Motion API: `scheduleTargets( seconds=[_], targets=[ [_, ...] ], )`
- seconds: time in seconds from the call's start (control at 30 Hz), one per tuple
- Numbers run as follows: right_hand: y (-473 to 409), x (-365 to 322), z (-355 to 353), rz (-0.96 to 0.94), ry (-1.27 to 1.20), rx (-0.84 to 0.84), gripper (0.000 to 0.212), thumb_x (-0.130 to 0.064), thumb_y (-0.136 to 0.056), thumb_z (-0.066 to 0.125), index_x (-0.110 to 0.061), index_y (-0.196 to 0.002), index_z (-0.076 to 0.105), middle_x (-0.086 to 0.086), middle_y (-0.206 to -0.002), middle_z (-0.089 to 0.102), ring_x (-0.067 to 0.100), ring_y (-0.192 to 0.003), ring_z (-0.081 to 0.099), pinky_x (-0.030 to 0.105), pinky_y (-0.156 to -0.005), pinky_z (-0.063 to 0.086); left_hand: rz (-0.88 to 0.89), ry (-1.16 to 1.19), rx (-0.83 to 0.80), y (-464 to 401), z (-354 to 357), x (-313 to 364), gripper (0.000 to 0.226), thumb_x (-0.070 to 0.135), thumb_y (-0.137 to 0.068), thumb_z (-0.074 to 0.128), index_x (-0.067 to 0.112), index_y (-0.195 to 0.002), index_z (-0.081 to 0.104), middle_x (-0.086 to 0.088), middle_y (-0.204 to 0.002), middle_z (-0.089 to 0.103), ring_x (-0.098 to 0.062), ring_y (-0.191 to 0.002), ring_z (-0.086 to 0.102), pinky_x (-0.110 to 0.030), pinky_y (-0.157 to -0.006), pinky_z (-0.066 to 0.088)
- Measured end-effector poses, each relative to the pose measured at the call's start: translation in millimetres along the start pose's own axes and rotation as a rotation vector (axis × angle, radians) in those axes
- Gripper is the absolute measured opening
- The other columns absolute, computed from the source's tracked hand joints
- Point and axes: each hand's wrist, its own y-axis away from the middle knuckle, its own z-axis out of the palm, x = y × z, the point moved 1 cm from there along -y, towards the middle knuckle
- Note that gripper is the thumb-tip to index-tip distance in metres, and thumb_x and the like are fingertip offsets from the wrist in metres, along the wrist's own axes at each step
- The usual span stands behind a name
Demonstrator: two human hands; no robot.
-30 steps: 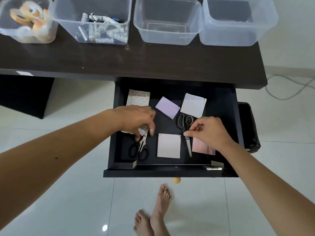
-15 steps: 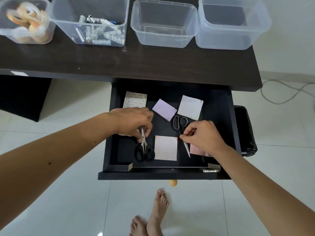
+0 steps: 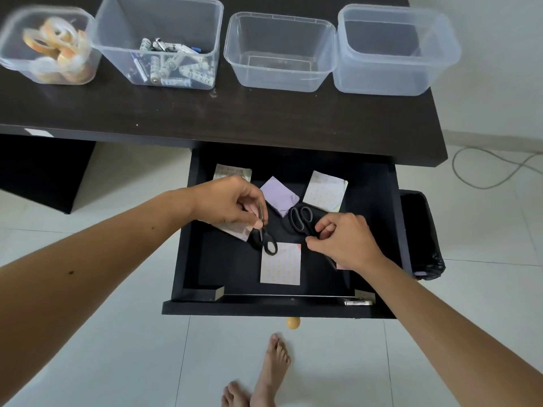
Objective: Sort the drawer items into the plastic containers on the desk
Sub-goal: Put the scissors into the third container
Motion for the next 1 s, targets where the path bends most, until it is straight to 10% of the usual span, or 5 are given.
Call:
scheduleTargets(
  seconds=[0.17, 0.47, 0.83, 1.0],
  targets=[
    [0.6, -0.3, -5.9, 0.002, -0.217, 0.008, 0.025, -0.024, -0.076, 0.094, -0.021, -0.088, 0.072, -0.006, -0.072, 0.075, -0.005, -0.059, 0.064, 0.011, -0.063, 0.051, 0.005, 0.226, 0.081, 1.7, 1.0, 0.4, 0.015, 0.011, -0.09, 0.083, 0.006, -0.101, 0.074, -0.014, -0.096, 0.08, -0.023, -0.088, 0.077, -0.03, -0.088, 0.06],
    [21.5, -6.2, -34.8, -0.055, -0.451, -0.105, 0.024, -0.02, -0.084, 0.09, -0.03, -0.104, 0.078, -0.004, -0.088, 0.078, 0.014, -0.084, 0.075, 0.034, -0.088, 0.063, 0.014, 0.496, 0.323, 27.7, -2.1, 13.6, 0.009, 0.007, -0.09, 0.079, 0.012, -0.097, 0.079, -0.009, -0.089, 0.081, -0.013, -0.083, 0.076, -0.02, -0.083, 0.058],
    [24.5, -79.0, -145.3, -0.197, -0.538, -0.04, 0.024, -0.018, -0.084, 0.089, -0.036, -0.097, 0.079, 0.002, -0.082, 0.077, 0.013, -0.066, 0.068, 0.031, -0.072, 0.059, 0.121, 0.367, 0.432, 33.8, -101.3, 103.4, 0.015, 0.017, -0.092, 0.078, 0.017, -0.106, 0.083, -0.004, -0.087, 0.079, -0.007, -0.074, 0.068, -0.015, -0.072, 0.052],
    [3.6, -118.6, -189.0, -0.279, -0.462, -0.001, 0.031, -0.026, -0.074, 0.096, -0.033, -0.098, 0.077, -0.005, -0.083, 0.075, 0.025, -0.069, 0.066, 0.026, -0.071, 0.057, 0.197, 0.165, 0.489, 16.0, -147.2, 133.7, 0.012, 0.026, -0.09, 0.081, 0.021, -0.101, 0.078, 0.002, -0.085, 0.078, -0.01, -0.086, 0.075, -0.022, -0.09, 0.058]
  ],
)
